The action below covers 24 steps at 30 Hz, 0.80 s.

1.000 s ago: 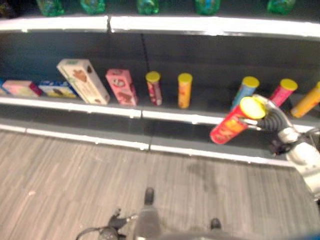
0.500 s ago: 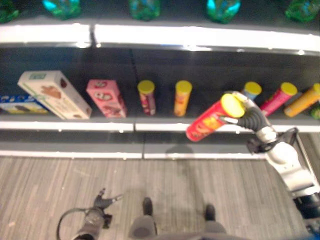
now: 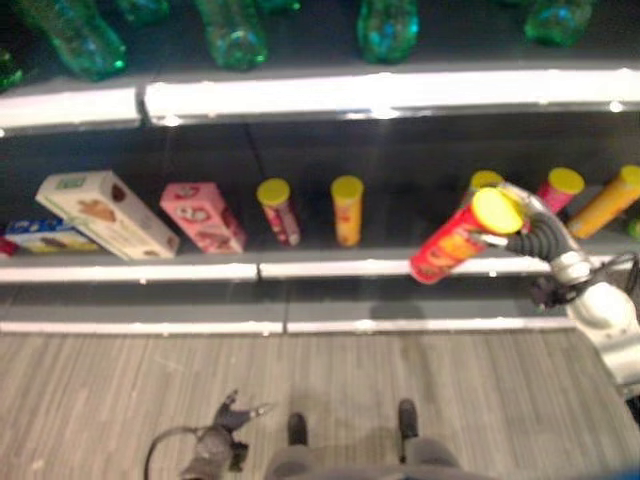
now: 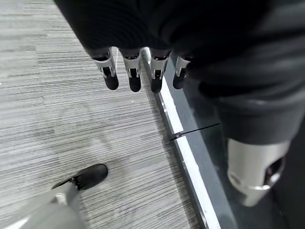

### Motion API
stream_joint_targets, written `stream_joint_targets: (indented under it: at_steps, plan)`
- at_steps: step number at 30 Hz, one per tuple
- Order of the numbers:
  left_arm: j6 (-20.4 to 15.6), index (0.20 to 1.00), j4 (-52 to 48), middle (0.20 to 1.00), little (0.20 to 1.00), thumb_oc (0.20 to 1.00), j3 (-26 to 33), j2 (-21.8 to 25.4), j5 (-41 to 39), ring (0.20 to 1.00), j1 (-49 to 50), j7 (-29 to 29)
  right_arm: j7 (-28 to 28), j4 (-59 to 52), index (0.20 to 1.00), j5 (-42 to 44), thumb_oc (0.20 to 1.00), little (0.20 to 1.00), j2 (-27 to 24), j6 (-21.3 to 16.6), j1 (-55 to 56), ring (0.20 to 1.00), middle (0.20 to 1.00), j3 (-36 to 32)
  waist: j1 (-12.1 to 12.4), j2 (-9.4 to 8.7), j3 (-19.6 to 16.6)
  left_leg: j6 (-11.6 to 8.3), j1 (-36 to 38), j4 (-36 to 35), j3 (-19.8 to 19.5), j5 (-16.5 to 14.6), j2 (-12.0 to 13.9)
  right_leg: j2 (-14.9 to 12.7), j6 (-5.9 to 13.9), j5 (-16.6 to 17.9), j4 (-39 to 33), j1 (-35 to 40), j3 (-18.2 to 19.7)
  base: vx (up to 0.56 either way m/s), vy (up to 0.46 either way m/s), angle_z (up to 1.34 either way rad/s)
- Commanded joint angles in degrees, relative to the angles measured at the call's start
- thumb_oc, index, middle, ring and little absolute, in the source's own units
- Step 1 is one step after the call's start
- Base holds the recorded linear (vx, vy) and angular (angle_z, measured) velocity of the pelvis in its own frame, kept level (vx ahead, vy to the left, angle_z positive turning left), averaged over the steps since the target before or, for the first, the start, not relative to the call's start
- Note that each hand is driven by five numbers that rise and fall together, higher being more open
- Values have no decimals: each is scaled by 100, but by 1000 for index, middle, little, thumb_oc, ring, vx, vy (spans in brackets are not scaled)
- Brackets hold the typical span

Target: Put the goods on the table back onto the shelves and tidy them up.

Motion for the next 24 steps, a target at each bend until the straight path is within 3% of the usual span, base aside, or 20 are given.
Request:
stream_joint_targets:
  at_steps: [1, 8, 15, 19, 24]
  plan:
    - [-76, 1000, 159, 1000, 1000, 1000, -260, 239, 51, 1000, -229, 18, -56, -179, 200, 212, 200, 200, -409, -281, -837, 200, 200, 310, 132, -200, -238, -92, 206, 340, 9, -721, -56, 3, 259, -785, 579, -620, 228, 24, -30, 16]
    - [-62, 1000, 210, 1000, 1000, 1000, -415, 227, 2, 1000, -226, 53, -326, 480, 200, -235, 200, 200, -682, -136, -1762, 200, 200, 932, 210, -88, -28, -113, -41, 369, -37, -668, -50, -29, 229, -850, 860, -992, 277, -15, -17, 6]
    - [-142, 1000, 126, 1000, 1000, 1000, -628, 378, -84, 1000, -363, 121, -814, 1431, 200, -964, 200, 200, -1115, 65, -3369, 200, 200, 1822, 203, 148, 324, -148, -474, 463, 17, -617, -71, -46, 219, -853, 1216, -1645, 417, -37, 16, -2]
    - [-217, 1000, -71, 1000, 1000, 1000, -737, 452, -247, 1000, -314, 140, -1068, 2062, 200, -1225, 200, 200, -1126, 158, -4314, 200, 200, 2332, 220, 340, 476, -187, -678, 471, 24, -534, -80, -41, 223, -843, 1262, -1865, 459, -9, 21, -9]
    - [-236, 1000, -124, 1000, 1000, 1000, -762, 434, -332, 1000, -247, 121, -1240, 2283, 200, -1465, 200, 200, -1046, 225, -4647, 200, 200, 2494, 245, 455, 537, -209, -760, 425, 7, -485, -85, -41, 236, -850, 1314, -1981, 469, 0, 0, 0]
